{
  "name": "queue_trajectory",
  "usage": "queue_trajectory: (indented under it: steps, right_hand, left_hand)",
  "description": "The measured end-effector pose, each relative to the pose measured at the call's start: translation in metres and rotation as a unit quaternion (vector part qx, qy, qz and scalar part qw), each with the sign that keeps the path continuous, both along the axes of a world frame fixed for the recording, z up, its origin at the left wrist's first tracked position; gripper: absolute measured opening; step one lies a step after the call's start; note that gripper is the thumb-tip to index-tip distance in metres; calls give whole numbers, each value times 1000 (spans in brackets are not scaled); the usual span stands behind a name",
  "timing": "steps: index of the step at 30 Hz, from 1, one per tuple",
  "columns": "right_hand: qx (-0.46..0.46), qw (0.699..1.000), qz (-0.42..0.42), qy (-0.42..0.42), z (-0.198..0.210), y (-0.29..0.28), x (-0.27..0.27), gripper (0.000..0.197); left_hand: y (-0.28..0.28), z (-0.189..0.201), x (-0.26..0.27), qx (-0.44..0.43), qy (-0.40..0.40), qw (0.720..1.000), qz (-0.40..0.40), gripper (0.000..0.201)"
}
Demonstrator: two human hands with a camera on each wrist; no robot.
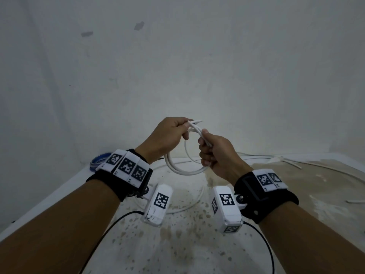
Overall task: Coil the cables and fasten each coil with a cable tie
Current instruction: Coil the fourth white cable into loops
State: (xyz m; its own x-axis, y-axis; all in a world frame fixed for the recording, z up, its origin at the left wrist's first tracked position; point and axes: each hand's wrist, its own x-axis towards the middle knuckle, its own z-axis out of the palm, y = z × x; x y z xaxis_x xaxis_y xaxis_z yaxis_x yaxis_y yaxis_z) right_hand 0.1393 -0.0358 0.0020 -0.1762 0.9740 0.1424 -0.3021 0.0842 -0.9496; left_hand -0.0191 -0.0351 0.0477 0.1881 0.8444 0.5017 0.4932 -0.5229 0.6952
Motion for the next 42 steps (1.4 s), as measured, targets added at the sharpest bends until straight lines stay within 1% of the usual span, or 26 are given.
queue_trajectory:
  steps: [3, 6, 7, 8, 9, 10, 11, 14, 16, 17, 18, 19, 22, 24, 26, 27, 29, 30, 31, 33, 34, 35, 36, 38, 40, 42]
  right_hand:
    - [26, 999, 3, -20, 0, -3, -7, 41]
    - [45, 997, 19, -51, 1, -6, -11, 42]
    - [57, 996, 6, -72, 3, -6, -12, 42]
    - [77, 991, -33, -106, 4, -2, -12, 41]
    - [104, 979, -95, -149, 5, 3, -11, 38]
    - [140, 957, -159, -196, 7, 9, -10, 33]
    - [182, 934, -190, -242, 10, 14, -9, 28]
    - [281, 875, -137, -370, 26, 21, -6, 30]
    - [310, 845, -147, -409, 37, 23, -3, 36]
    - [318, 840, -159, -410, 43, 23, 1, 37]
    - [319, 842, -164, -403, 47, 23, 4, 36]
    - [310, 858, -156, -380, 49, 23, 5, 33]
    - [227, 935, -78, -261, 47, 16, 4, 22]
    - [173, 963, -48, -202, 42, 14, 3, 27]
    - [153, 966, -52, -202, 38, 17, 3, 33]
    - [162, 955, -63, -239, 36, 20, 3, 35]
    - [204, 917, -72, -336, 30, 24, 2, 32]
    - [217, 911, -48, -347, 28, 24, 1, 30]
    - [214, 924, -4, -318, 27, 23, -2, 29]
    - [163, 963, 93, -194, 27, 20, -8, 31]
    - [137, 972, 125, -142, 28, 18, -11, 33]
    - [116, 977, 140, -115, 28, 17, -15, 35]
    - [100, 979, 142, -105, 28, 15, -18, 39]
    - [77, 985, 111, -107, 28, 15, -23, 47]
    - [69, 990, 68, -99, 26, 16, -28, 48]
    - [71, 994, 38, -81, 24, 18, -30, 48]
  left_hand:
    - [-2, -3, 1, 67, 32, 996, 46, 34]
    - [1, -6, -5, 93, 17, 993, 73, 38]
    - [3, -6, -8, 88, 3, 994, 70, 40]
    - [4, -6, -11, 84, -10, 994, 67, 43]
    - [4, -6, -12, 81, -16, 995, 63, 45]
    - [4, -5, -14, 79, -14, 995, 56, 46]
    - [2, -4, -15, 79, -7, 996, 46, 46]
    - [0, 0, -19, 94, 27, 995, 29, 38]
    - [3, 1, -24, 115, 32, 991, 58, 38]
    - [5, 2, -27, 123, 23, 989, 82, 37]
    - [7, 2, -30, 129, 11, 986, 104, 36]
    - [9, 3, -32, 134, -1, 984, 122, 36]
    - [14, 3, -34, 143, -31, 980, 135, 37]
    - [15, 2, -33, 148, -55, 980, 123, 37]
    - [14, 1, -32, 144, -86, 980, 107, 35]
    - [15, 1, -32, 140, -100, 980, 98, 34]
    - [16, -1, -33, 134, -120, 980, 83, 34]
    - [16, -2, -33, 132, -122, 981, 78, 34]
    - [16, -2, -33, 129, -121, 981, 74, 34]
    - [16, -4, -33, 130, -117, 982, 75, 33]
    - [16, -4, -33, 131, -117, 981, 78, 33]
    - [17, -4, -33, 134, -119, 981, 79, 32]
    - [18, -4, -32, 140, -118, 980, 79, 33]
    - [19, -5, -31, 155, -104, 979, 79, 34]
    - [19, -8, -28, 165, -93, 978, 87, 37]
    - [18, -10, -24, 148, -79, 981, 97, 40]
